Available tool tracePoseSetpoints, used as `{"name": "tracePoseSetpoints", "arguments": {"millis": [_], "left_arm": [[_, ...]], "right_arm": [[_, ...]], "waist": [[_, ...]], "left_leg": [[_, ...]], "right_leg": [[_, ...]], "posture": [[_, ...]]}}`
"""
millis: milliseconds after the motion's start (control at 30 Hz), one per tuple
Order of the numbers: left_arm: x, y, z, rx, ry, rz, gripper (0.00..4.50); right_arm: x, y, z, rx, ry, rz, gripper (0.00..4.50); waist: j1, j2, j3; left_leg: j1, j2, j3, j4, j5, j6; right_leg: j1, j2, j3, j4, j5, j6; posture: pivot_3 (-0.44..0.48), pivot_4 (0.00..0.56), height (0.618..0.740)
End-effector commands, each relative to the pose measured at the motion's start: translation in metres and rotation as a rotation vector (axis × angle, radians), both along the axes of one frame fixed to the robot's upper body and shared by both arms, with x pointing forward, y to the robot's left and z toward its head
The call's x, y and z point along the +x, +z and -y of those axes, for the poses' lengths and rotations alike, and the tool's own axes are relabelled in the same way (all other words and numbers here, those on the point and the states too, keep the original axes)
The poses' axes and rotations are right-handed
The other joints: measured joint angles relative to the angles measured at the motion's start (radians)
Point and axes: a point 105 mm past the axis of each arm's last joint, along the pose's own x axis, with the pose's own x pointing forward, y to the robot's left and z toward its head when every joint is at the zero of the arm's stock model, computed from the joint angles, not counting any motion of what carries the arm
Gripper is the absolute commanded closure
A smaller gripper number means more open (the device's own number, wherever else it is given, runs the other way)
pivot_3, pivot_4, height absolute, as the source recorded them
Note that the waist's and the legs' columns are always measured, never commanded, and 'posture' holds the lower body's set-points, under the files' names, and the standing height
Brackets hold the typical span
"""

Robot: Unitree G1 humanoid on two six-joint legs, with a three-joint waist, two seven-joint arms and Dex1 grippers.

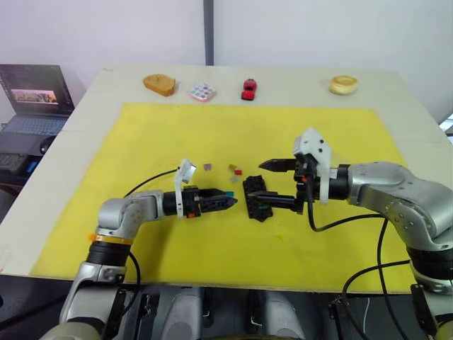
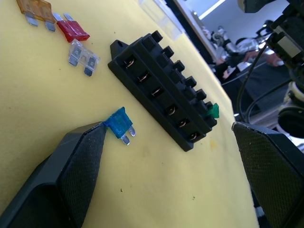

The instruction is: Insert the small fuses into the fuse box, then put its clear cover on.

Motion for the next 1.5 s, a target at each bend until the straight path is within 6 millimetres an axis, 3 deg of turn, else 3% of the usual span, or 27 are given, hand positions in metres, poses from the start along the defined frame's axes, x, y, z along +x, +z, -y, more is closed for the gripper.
{"name": "tracePoseSetpoints", "arguments": {"millis": [33, 100, 333, 633, 800, 967, 1033, 1133, 1267, 1500], "left_arm": [[-0.015, -0.031, 0.017, 0.023, -0.068, -0.163, 0.28], [-0.014, -0.033, 0.017, 0.025, -0.065, -0.165, 0.91], [-0.009, -0.045, 0.018, 0.049, -0.020, -0.202, 4.38], [-0.009, -0.044, 0.003, 0.039, 0.041, -0.208, 4.45], [0.000, -0.018, -0.024, -0.012, 0.153, -0.084, 4.45], [0.014, 0.026, -0.074, -0.036, 0.297, 0.063, 2.82], [0.020, 0.034, -0.092, 0.011, 0.350, 0.115, 1.67], [0.025, 0.038, -0.101, 0.051, 0.375, 0.146, 0.12], [0.040, 0.033, -0.096, 0.092, 0.370, 0.160, 0.05], [0.049, 0.021, -0.074, 0.093, 0.292, 0.135, 0.05]], "right_arm": [[-0.004, 0.011, 0.001, 0.013, -0.001, 0.055, 0.00], [-0.004, 0.011, 0.002, 0.012, -0.007, 0.057, 0.00], [-0.001, 0.012, 0.004, 0.014, -0.029, 0.068, 0.00], [0.000, 0.011, 0.007, 0.009, -0.040, 0.066, 0.00], [-0.002, 0.015, 0.009, 0.020, -0.039, 0.065, 0.00], [-0.003, 0.032, 0.012, 0.076, -0.030, 0.067, 0.00], [-0.003, 0.038, 0.014, 0.083, -0.026, 0.074, 0.00], [-0.001, 0.041, 0.015, 0.081, -0.026, 0.081, 0.00], [0.003, 0.037, 0.012, 0.071, -0.022, 0.081, 0.00], [0.002, 0.036, 0.011, 0.074, -0.024, 0.075, 0.00]], "waist": [[0.001, 0.000, 0.000], [-0.001, 0.000, 0.000], [-0.002, 0.000, 0.000], [-0.007, 0.003, -0.002], [-0.020, 0.003, -0.002], [-0.057, 0.001, 0.000], [-0.059, 0.001, 0.000], [-0.051, 0.001, 0.000], [-0.033, 0.000, 0.001], [-0.031, 0.000, 0.001]], "left_leg": [[0.000, 0.000, 0.000, 0.000, -0.001, 0.001], [0.000, -0.002, 0.000, 0.000, -0.002, 0.003], [0.000, -0.008, 0.000, 0.000, -0.005, 0.010], [0.003, -0.009, 0.000, 0.001, -0.006, 0.009], [0.001, -0.009, 0.000, -0.002, -0.005, 0.008], [0.001, -0.007, 0.000, -0.003, -0.003, 0.007], [0.001, -0.006, 0.000, -0.004, -0.002, 0.005], [0.001, -0.006, 0.000, -0.004, -0.002, 0.003], [-0.001, -0.008, 0.000, -0.003, -0.003, 0.005], [-0.002, -0.010, 0.000, -0.002, -0.004, 0.006]], "right_leg": [[0.001, 0.000, 0.000, -0.002, 0.001, 0.001], [0.003, -0.002, -0.001, -0.004, 0.001, 0.002], [0.009, -0.008, -0.001, -0.006, 0.003, 0.006], [0.008, -0.011, -0.003, -0.007, 0.004, 0.009], [0.009, -0.011, -0.003, -0.006, 0.005, 0.013], [0.007, -0.010, -0.005, -0.004, 0.005, 0.014], [0.006, -0.010, -0.008, -0.003, 0.006, 0.014], [0.006, -0.010, -0.009, -0.004, 0.006, 0.014], [0.005, -0.013, -0.009, -0.006, 0.005, 0.014], [0.005, -0.015, -0.009, -0.005, 0.006, 0.014]], "posture": [[0.000, 0.150, 0.740], [0.000, 0.150, 0.740], [0.000, 0.150, 0.740], [0.000, 0.150, 0.740], [0.000, 0.150, 0.740], [0.000, 0.150, 0.740], [0.000, 0.150, 0.740], [0.000, 0.150, 0.740], [0.000, 0.150, 0.740], [0.000, 0.150, 0.740]]}}
